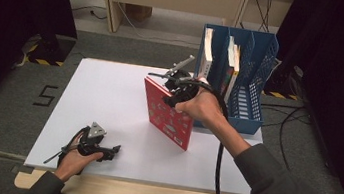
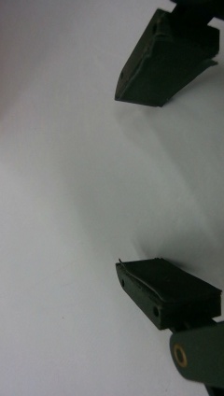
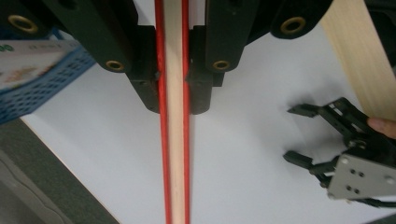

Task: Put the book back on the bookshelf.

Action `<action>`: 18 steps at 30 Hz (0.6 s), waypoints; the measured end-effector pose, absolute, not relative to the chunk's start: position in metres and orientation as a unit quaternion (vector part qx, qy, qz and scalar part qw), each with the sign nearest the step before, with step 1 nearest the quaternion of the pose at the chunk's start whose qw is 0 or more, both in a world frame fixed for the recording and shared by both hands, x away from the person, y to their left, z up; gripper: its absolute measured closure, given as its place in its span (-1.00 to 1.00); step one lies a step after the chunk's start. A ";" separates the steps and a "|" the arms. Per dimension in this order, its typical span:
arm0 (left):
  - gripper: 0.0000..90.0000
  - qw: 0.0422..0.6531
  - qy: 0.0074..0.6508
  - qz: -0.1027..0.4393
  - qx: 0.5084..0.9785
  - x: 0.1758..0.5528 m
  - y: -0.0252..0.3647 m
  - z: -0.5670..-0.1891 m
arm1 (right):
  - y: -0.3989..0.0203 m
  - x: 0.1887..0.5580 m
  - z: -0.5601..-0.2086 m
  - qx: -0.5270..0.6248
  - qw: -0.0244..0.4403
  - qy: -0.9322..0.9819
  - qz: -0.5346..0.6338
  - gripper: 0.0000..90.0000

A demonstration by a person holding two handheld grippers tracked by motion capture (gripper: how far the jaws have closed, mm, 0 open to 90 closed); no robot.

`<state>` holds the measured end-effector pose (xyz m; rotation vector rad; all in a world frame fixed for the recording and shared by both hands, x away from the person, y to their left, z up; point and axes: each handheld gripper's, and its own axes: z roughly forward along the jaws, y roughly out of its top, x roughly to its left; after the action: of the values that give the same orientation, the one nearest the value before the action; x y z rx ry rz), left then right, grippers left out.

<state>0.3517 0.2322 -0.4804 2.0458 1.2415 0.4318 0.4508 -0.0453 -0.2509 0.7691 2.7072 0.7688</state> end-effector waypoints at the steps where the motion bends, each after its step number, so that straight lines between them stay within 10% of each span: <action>1: -0.68 0.347 0.479 0.167 0.789 0.352 0.232 -0.480 | -0.048 0.451 -0.250 0.265 0.114 0.920 0.264 0.76; 18: -0.69 0.347 0.478 0.166 0.789 0.352 0.232 -0.481 | -0.096 0.446 -0.234 0.313 0.102 0.900 0.287 0.76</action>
<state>0.3518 0.2323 -0.4805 2.0476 1.2404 0.4306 0.4456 -0.0964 -0.2342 0.9226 2.6554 0.8481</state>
